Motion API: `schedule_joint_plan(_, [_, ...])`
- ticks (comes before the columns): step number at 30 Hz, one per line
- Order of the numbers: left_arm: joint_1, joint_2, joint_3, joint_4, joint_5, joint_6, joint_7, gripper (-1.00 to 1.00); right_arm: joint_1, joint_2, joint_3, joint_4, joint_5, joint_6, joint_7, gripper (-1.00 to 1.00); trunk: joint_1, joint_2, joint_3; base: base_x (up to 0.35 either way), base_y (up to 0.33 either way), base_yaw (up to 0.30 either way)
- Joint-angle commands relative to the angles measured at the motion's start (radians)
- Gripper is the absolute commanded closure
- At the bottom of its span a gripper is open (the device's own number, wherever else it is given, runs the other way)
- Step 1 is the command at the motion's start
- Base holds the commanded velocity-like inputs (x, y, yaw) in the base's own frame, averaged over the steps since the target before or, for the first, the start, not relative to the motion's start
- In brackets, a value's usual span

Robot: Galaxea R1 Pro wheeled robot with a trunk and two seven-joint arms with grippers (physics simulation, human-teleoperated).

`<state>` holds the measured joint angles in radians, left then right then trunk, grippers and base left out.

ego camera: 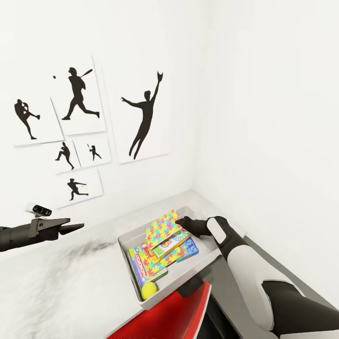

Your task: Put all the toys in the child's room - the three board games (two on the bed and one on the table), the two jigsaw puzzles on the table, and the tennis ball on the table - inside the toy box on the table in the child's room.

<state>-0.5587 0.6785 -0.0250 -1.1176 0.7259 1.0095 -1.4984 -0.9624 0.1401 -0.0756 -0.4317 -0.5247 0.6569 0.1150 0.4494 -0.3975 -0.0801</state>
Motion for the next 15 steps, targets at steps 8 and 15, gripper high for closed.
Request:
schedule_joint_plan(8, [-0.001,0.001,-0.003,0.0,0.002,0.011,-0.003,-1.0,-0.002,0.0,-0.01,-0.001,0.003,0.004,0.002,1.0,0.001,-0.003,-0.013,0.0,0.0,0.0])
schedule_joint_plan(15, [-0.001,0.001,-0.003,0.001,0.002,0.011,-0.003,-1.0,-0.002,-0.02,-0.011,-0.001,0.002,0.003,-0.001,1.0,0.001,-0.003,-0.013,0.0,0.0,0.0])
